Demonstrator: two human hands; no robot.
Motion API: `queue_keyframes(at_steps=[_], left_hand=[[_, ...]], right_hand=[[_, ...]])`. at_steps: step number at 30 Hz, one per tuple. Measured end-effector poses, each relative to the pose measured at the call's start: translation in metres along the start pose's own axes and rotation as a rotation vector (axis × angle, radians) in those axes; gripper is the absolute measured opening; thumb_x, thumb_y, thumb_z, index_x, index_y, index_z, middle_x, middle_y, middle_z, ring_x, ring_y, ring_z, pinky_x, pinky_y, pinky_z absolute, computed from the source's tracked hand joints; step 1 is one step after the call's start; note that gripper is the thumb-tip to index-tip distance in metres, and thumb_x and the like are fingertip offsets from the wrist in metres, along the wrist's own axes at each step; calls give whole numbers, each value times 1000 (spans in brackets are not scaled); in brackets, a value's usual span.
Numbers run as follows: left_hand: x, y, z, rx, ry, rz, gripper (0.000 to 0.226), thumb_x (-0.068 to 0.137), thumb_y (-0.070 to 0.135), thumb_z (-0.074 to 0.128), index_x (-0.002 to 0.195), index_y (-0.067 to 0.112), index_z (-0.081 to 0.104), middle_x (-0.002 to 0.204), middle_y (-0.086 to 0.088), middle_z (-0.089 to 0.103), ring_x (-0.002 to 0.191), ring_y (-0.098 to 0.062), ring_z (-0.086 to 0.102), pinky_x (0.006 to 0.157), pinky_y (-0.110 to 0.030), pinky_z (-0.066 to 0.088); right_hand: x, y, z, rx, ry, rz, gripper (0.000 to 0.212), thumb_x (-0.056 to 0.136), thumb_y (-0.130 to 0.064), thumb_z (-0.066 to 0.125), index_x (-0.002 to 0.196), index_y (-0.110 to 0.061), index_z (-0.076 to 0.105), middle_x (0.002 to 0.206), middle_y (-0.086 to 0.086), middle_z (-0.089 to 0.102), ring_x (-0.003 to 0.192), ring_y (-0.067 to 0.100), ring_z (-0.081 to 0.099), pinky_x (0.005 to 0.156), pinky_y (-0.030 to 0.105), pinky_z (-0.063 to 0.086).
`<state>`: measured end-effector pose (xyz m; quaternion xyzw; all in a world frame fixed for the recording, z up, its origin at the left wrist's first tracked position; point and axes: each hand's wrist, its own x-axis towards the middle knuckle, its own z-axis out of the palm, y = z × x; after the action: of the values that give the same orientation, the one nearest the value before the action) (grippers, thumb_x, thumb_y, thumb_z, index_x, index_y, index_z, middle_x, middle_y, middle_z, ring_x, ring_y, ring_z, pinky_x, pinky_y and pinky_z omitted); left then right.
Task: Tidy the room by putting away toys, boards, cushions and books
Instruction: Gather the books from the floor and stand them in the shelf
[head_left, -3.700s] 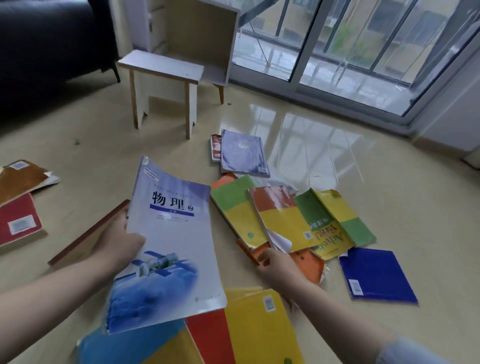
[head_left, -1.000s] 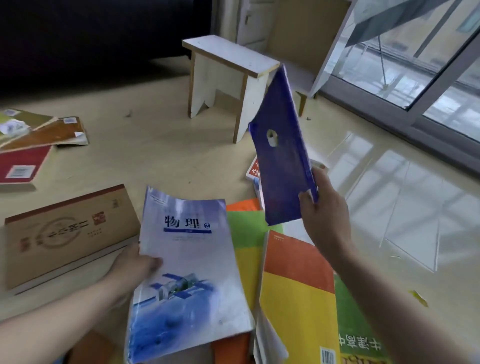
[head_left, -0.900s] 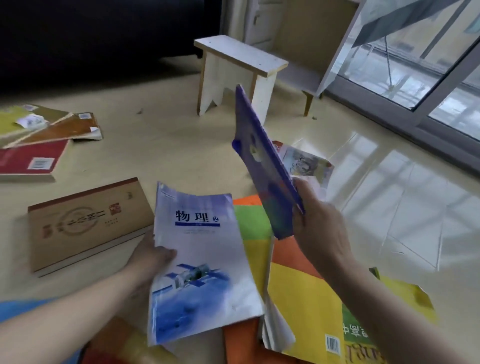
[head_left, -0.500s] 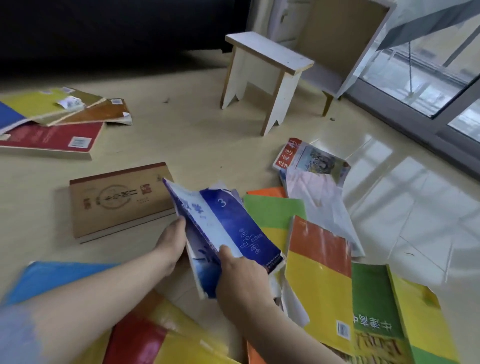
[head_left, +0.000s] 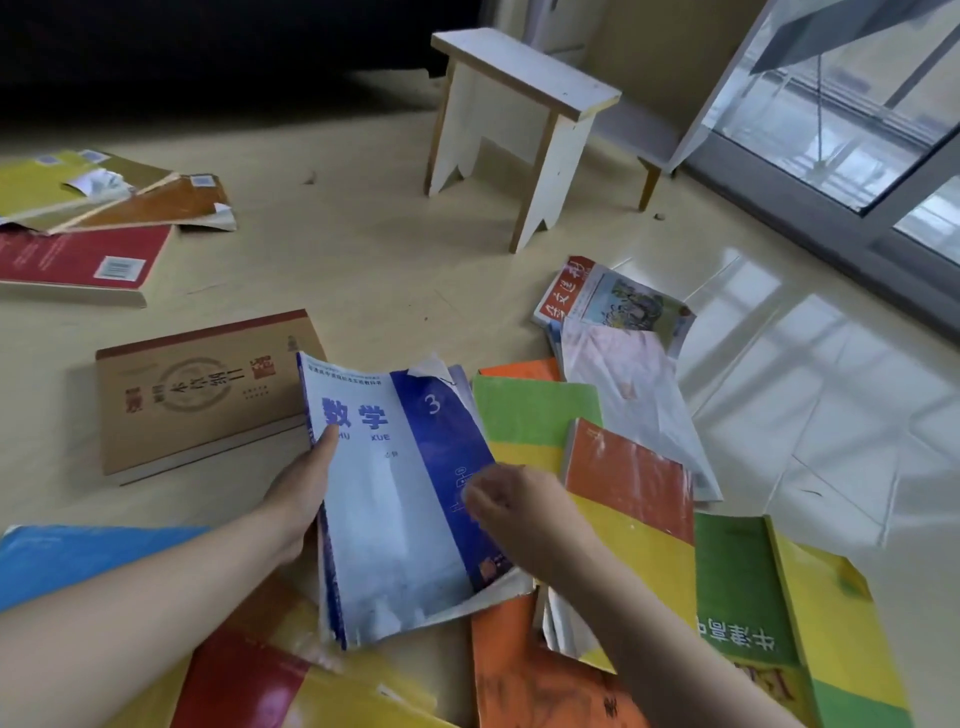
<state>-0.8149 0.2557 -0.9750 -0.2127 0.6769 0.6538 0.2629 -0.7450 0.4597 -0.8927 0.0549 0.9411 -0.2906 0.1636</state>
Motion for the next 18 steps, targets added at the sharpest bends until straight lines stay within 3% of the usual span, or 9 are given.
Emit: queue_keyframes(at_steps=[2, 7, 10, 13, 18], left_hand=[[5, -3, 0, -8, 36, 12, 47, 97, 52, 39, 129, 21, 54, 128, 2, 58, 111, -21, 56, 97, -36, 41], [16, -9, 5, 23, 117, 24, 43, 98, 42, 43, 131, 16, 53, 123, 0, 57, 111, -22, 55, 91, -34, 39], [24, -14, 6, 38, 140, 14, 38, 98, 41, 45, 120, 13, 58, 115, -4, 62, 98, -25, 60, 87, -37, 44], [29, -17, 5, 65, 168, -1, 36, 97, 40, 47, 111, 10, 62, 109, -11, 67, 94, -30, 64, 86, -39, 48], [37, -21, 10, 124, 246, 14, 31, 96, 37, 52, 105, 9, 60, 105, -12, 64, 92, -31, 62, 83, -36, 46]], right_hand=[[21, 40, -21, 10, 196, 112, 26, 95, -23, 50, 104, -11, 71, 105, 3, 72, 92, 17, 65, 84, 31, 53], [62, 134, -59, 45, 400, 452, 36, 93, -21, 48, 126, -12, 59, 127, 15, 60, 113, 31, 57, 95, 37, 44], [74, 171, -70, 8, 406, 550, 42, 97, -24, 47, 136, -9, 49, 139, 18, 47, 125, 34, 47, 104, 40, 37], [82, 193, -72, 26, 378, 622, 41, 98, -27, 44, 132, -6, 50, 134, 24, 48, 123, 39, 45, 102, 42, 37], [91, 201, -69, 48, 364, 678, 47, 96, -35, 46, 140, -20, 41, 142, 18, 40, 130, 41, 38, 106, 50, 32]])
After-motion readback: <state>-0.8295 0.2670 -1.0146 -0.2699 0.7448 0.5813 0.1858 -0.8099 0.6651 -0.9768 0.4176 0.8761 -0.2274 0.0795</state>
